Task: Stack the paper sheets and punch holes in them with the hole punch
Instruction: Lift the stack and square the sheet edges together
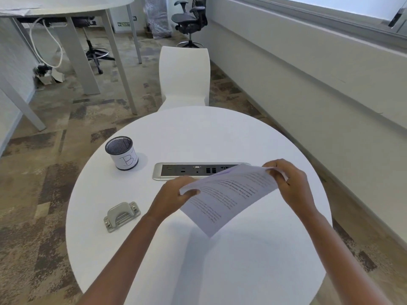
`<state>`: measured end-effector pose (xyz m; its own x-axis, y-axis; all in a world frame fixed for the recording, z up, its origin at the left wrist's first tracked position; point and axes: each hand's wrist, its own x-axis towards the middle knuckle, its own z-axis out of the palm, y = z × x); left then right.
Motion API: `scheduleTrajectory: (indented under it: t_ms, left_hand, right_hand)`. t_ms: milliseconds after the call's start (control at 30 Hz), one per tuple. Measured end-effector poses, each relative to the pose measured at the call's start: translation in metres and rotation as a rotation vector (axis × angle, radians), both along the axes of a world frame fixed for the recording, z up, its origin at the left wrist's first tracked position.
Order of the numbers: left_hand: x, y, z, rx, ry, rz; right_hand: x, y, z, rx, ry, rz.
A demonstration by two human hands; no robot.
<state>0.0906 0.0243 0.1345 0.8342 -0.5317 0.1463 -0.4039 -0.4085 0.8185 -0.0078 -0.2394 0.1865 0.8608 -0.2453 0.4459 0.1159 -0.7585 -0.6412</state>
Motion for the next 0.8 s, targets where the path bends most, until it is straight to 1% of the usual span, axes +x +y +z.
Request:
scheduleTrajectory:
  t_ms: [67,100,133,167,200,267,333,367,400,467,567,700,800]
  left_hand:
    - [-0.003,-0.004,-0.003,-0.080,0.130,0.061]
    - [-0.004,-0.006,-0.003,-0.127,0.204,0.095]
    - [-0.005,-0.007,-0.003,-0.173,0.262,0.124]
    - [-0.006,-0.008,-0.003,-0.219,0.308,0.154]
    - [-0.008,-0.009,-0.003,-0.275,0.352,0.180]
    - [-0.011,-0.010,-0.003,-0.384,0.416,0.229]
    - [-0.014,-0.011,-0.004,-0.447,0.460,0.257]
    - [-0.015,-0.012,-0.006,-0.453,0.469,0.261]
    - [-0.016,-0.012,-0.008,-0.452,0.470,0.262]
    - [-0.018,-0.013,-0.012,-0.446,0.459,0.276]
    - [-0.020,-0.011,-0.018,-0.433,0.434,0.328]
    - [-0.021,-0.007,-0.032,-0.346,0.439,0.333]
    - [-0.022,-0.005,-0.040,-0.348,0.474,0.353]
  right_hand:
    - [0.000,0.003,0.003,-0.025,-0.073,-0.057]
    - [0.000,0.003,0.002,-0.043,-0.095,-0.125]
    - [0.000,0.004,-0.001,-0.036,-0.093,-0.214]
    - [-0.001,0.003,-0.004,0.013,-0.061,-0.297]
    - [-0.001,0.003,-0.008,0.110,0.002,-0.355]
    - [-0.001,0.006,-0.014,0.462,0.180,-0.370]
    - [0.000,0.009,-0.023,0.819,0.310,-0.264]
    - [0.000,0.010,-0.028,0.906,0.354,-0.202]
    - [-0.001,0.012,-0.033,0.909,0.365,-0.154]
    - [-0.003,0.016,-0.044,0.824,0.292,-0.109]
    - [-0.006,0.023,-0.052,0.738,0.201,-0.119]
    - [-0.009,0.030,-0.064,0.547,0.225,-0.147]
    - [-0.013,0.032,-0.071,0.479,0.260,-0.133]
